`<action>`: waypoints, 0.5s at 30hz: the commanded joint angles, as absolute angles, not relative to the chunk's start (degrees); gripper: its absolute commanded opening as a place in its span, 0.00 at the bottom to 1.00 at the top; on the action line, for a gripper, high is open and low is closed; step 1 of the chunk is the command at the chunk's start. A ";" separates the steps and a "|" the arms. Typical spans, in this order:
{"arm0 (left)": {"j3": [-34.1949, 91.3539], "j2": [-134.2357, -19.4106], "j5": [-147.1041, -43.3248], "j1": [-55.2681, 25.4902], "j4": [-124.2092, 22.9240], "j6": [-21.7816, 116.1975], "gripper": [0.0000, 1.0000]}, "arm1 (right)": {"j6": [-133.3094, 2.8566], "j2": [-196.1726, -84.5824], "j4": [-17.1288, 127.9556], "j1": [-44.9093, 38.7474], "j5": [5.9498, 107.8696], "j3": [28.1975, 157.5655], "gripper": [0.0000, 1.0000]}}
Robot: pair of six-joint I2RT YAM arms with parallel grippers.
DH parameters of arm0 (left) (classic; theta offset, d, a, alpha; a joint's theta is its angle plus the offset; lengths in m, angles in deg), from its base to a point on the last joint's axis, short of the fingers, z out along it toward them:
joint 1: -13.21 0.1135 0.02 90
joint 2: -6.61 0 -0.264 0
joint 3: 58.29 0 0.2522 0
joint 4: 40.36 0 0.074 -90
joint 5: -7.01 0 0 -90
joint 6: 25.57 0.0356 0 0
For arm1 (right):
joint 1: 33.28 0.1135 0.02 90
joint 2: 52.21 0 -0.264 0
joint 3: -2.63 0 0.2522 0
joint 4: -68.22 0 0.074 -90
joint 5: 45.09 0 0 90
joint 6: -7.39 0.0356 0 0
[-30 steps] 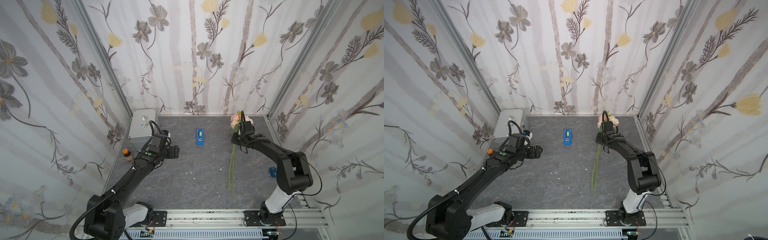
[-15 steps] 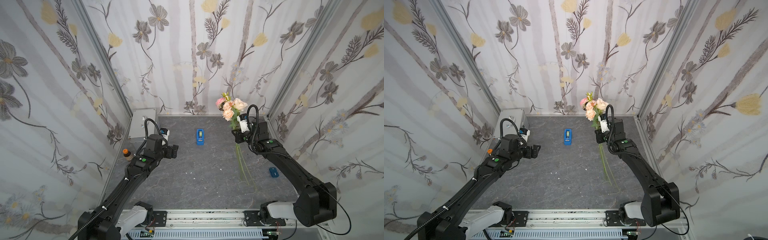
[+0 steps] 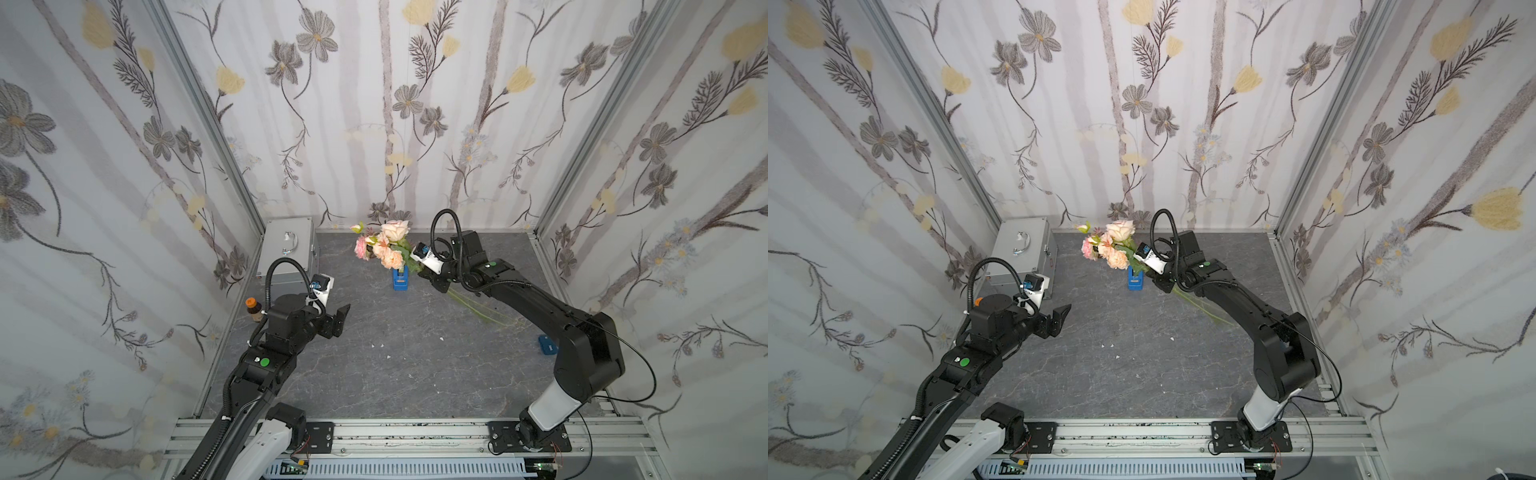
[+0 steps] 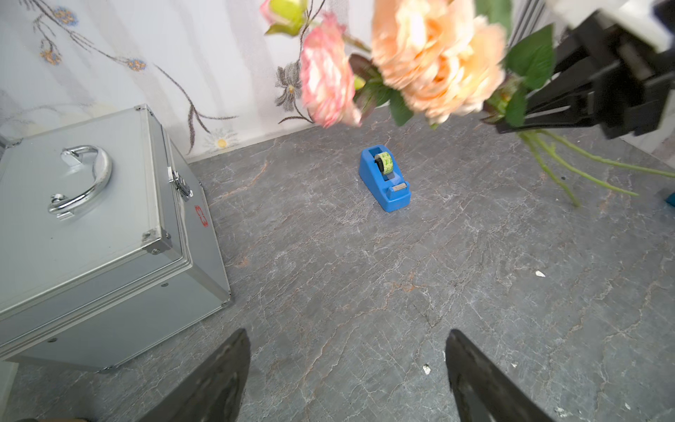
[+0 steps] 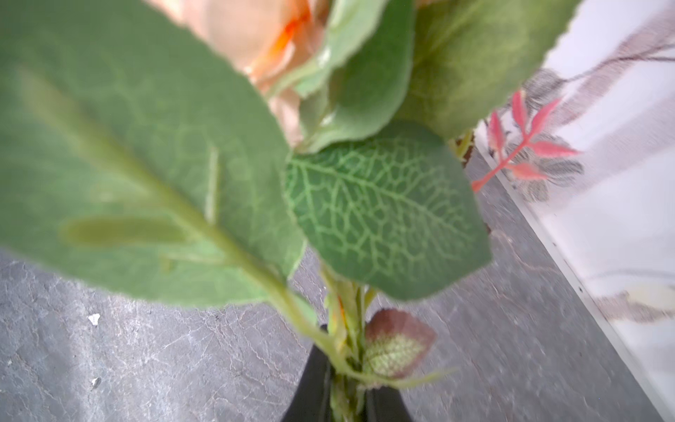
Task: Wrap bouquets with tape
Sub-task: Pick up the unwrapped bouquet from the center of the board, then place the unwrapped bouquet at the center of the board.
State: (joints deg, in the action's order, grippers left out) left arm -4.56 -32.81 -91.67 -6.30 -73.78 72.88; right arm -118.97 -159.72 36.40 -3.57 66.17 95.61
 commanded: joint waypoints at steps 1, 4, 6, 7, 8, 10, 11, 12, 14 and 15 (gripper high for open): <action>-4.93 -30.57 -93.88 -6.32 -76.80 76.39 0.83 | -128.43 -165.25 30.76 -1.59 69.41 100.90 0.00; -4.55 -29.06 -94.36 -6.31 -79.19 77.16 0.81 | -132.80 -169.93 27.48 0.50 68.91 104.03 0.00; -4.36 -28.51 -94.25 -6.38 -80.34 77.21 0.81 | -134.58 -172.45 26.80 1.49 68.11 105.46 0.00; -4.39 -28.29 -94.15 -6.31 -80.64 77.17 0.81 | -134.58 -173.44 27.03 1.68 68.47 105.95 0.00; -4.38 -28.29 -94.26 -6.35 -80.75 77.02 0.81 | -134.59 -174.38 27.02 1.85 68.90 106.62 0.00; -4.49 -28.41 -94.88 -6.34 -80.84 77.00 0.81 | -135.22 -176.34 26.29 2.53 69.08 107.97 0.00; -4.47 -28.62 -95.03 -6.41 -80.93 76.91 0.81 | -135.76 -177.31 25.84 2.97 69.36 108.57 0.00; -4.58 -28.93 -95.18 -6.46 -81.04 76.84 0.81 | -136.13 -178.11 25.97 3.34 69.36 109.06 0.00; -4.52 -29.65 -95.54 -6.39 -81.47 77.02 0.80 | -136.73 -180.01 25.82 4.19 68.85 109.96 0.00; -4.44 -30.06 -95.54 -6.43 -81.74 77.04 0.80 | -136.84 -181.00 26.09 4.62 68.66 110.23 0.00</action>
